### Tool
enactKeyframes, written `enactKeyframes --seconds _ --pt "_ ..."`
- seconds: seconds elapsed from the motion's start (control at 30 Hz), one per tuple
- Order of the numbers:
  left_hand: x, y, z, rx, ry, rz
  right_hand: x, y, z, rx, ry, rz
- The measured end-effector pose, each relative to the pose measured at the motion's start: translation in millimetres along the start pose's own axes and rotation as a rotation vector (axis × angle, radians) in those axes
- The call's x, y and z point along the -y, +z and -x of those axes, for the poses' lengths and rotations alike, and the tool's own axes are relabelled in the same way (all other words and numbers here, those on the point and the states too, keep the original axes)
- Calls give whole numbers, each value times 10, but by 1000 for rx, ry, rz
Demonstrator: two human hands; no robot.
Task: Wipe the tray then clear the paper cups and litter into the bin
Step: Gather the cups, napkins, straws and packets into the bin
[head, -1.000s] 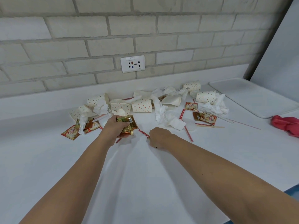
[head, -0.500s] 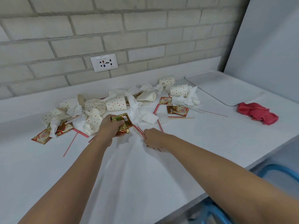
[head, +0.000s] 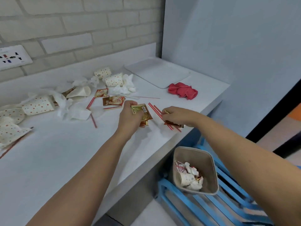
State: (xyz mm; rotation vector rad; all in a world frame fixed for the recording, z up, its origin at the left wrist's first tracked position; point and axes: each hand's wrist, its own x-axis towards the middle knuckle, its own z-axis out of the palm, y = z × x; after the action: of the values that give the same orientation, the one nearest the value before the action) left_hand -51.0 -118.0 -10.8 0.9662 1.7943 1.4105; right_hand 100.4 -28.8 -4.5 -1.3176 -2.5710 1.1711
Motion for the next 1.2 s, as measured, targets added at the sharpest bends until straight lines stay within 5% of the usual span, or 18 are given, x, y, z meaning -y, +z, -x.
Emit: enactKeyframes --seconds 0.2,0.37,0.87,1.2 --pt "-11 959 358 271 146 -174 -985 -308 568 21 188 -168" --pt "448 1537 454 409 73 -347 -1552 -110 769 143 348 -15" --pt "1456 2160 463 460 -428 -402 -2408 487 724 16 576 126" --pt "1305 2230 406 435 -323 -414 -2346 508 707 62 659 101"
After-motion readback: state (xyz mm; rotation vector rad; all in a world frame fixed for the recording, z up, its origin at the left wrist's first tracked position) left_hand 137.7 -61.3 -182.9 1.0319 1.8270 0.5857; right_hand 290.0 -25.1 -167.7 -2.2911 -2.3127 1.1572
